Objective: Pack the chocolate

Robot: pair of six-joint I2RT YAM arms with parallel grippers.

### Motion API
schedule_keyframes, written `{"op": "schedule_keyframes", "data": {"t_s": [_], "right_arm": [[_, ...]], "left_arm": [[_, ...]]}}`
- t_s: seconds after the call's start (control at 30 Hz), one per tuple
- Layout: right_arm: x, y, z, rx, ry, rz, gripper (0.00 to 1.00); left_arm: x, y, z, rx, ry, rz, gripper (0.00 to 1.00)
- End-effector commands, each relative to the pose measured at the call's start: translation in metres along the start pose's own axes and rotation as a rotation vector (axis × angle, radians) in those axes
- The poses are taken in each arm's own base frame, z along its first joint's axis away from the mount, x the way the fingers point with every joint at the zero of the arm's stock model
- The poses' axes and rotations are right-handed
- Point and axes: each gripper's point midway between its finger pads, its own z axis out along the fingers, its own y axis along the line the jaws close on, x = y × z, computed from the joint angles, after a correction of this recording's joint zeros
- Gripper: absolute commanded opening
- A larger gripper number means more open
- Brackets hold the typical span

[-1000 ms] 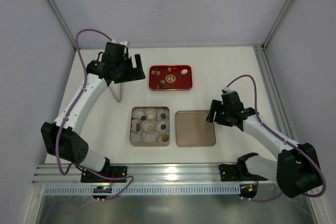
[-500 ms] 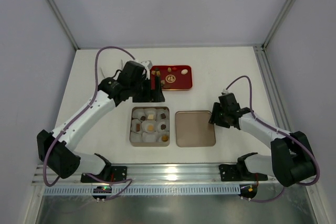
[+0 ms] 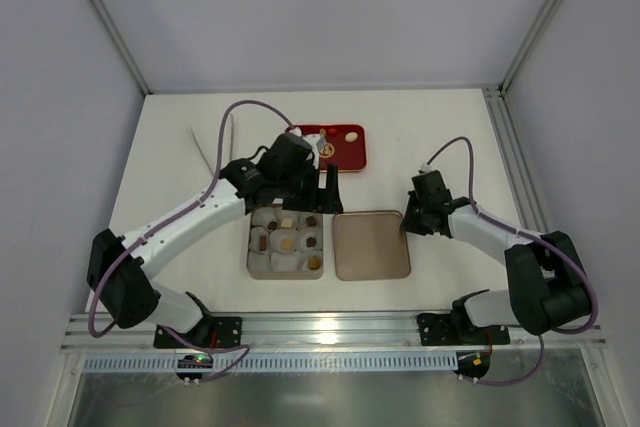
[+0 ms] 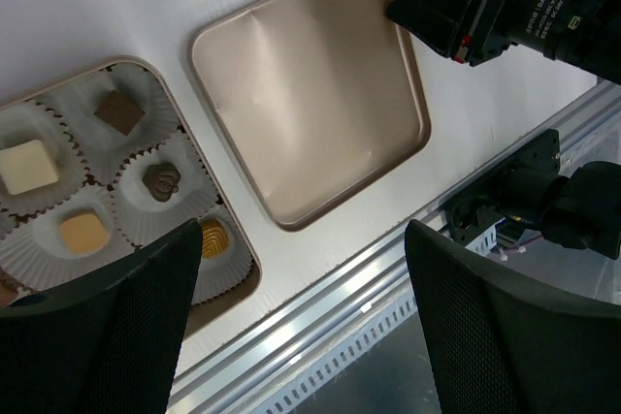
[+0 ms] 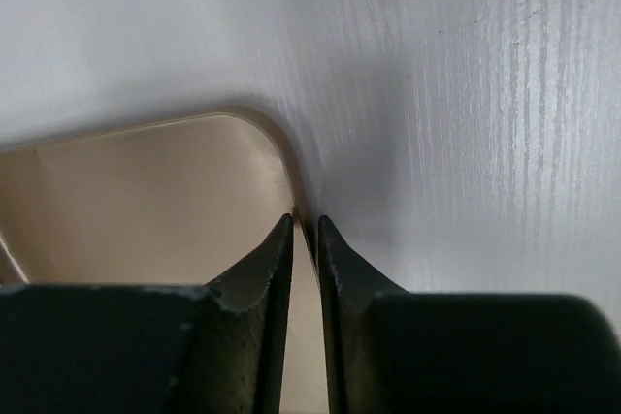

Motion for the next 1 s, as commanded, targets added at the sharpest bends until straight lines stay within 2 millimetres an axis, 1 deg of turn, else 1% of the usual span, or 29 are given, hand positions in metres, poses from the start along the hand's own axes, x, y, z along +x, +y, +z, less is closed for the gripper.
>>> {"op": "schedule_keyframes", "data": {"t_s": [0.0, 0.03, 0.07, 0.1, 0.17, 0.27, 0.3, 0.4, 0.43, 0.53, 0.63, 0.7, 0.73, 0.8, 0.83, 0.87, 0.93, 0.97], "right_arm": [[0.011, -0.011, 0.006, 0.055, 0.058, -0.005, 0.17], [0.012, -0.011, 0.006, 0.058, 0.06, -0.005, 0.15], [0.012, -0.013, 0.005, 0.065, 0.062, -0.007, 0.09], [0.011, -0.013, 0.005, 0.067, 0.063, -0.009, 0.06], [0.012, -0.015, 0.004, 0.078, 0.069, -0.017, 0.04], [0.009, -0.015, 0.001, 0.077, 0.061, -0.03, 0.04], [0.006, -0.016, -0.001, 0.077, 0.054, -0.03, 0.04], [-0.002, -0.017, -0.008, 0.074, 0.027, -0.044, 0.04], [-0.005, -0.019, -0.012, 0.075, 0.019, -0.041, 0.04], [-0.011, -0.022, -0.018, 0.075, 0.003, -0.044, 0.04], [-0.016, -0.026, -0.025, 0.069, -0.004, -0.032, 0.04], [-0.02, -0.025, -0.03, 0.057, -0.02, -0.024, 0.04], [-0.021, -0.025, -0.033, 0.049, -0.019, -0.024, 0.04], [-0.026, -0.026, -0.038, 0.043, -0.033, -0.013, 0.04], [-0.026, -0.026, -0.04, 0.041, -0.031, -0.013, 0.04], [-0.029, -0.027, -0.042, 0.04, -0.035, -0.007, 0.04], [-0.032, -0.028, -0.046, 0.032, -0.043, -0.003, 0.04], [-0.033, -0.026, -0.047, 0.008, -0.039, 0.009, 0.04]], "left_arm": [[0.0, -0.017, 0.013, 0.053, -0.002, 0.001, 0.82], [-0.001, -0.019, 0.014, 0.06, -0.007, 0.001, 0.82], [-0.001, -0.021, 0.016, 0.072, 0.0, -0.001, 0.82], [-0.001, -0.023, 0.018, 0.078, 0.005, -0.003, 0.82], [-0.002, -0.025, 0.021, 0.088, 0.009, -0.007, 0.82], [-0.001, -0.026, 0.03, 0.091, 0.026, -0.011, 0.82], [0.0, -0.025, 0.036, 0.086, 0.041, -0.014, 0.82], [-0.003, -0.026, 0.045, 0.084, 0.049, -0.013, 0.82], [-0.001, -0.023, 0.052, 0.074, 0.061, -0.01, 0.81], [-0.005, -0.022, 0.06, 0.059, 0.066, 0.001, 0.8], [-0.001, -0.013, 0.078, 0.021, 0.1, 0.008, 0.79], [-0.003, -0.01, 0.085, 0.009, 0.104, 0.011, 0.78], [-0.006, -0.012, 0.087, 0.011, 0.103, 0.013, 0.78], [-0.004, -0.009, 0.097, 0.004, 0.127, 0.014, 0.77], [-0.008, -0.013, 0.098, 0.016, 0.126, 0.014, 0.76], [-0.005, -0.01, 0.106, 0.011, 0.145, 0.01, 0.75], [-0.009, -0.012, 0.111, 0.02, 0.149, 0.009, 0.75], [-0.007, -0.008, 0.118, 0.015, 0.164, 0.003, 0.74]]}}
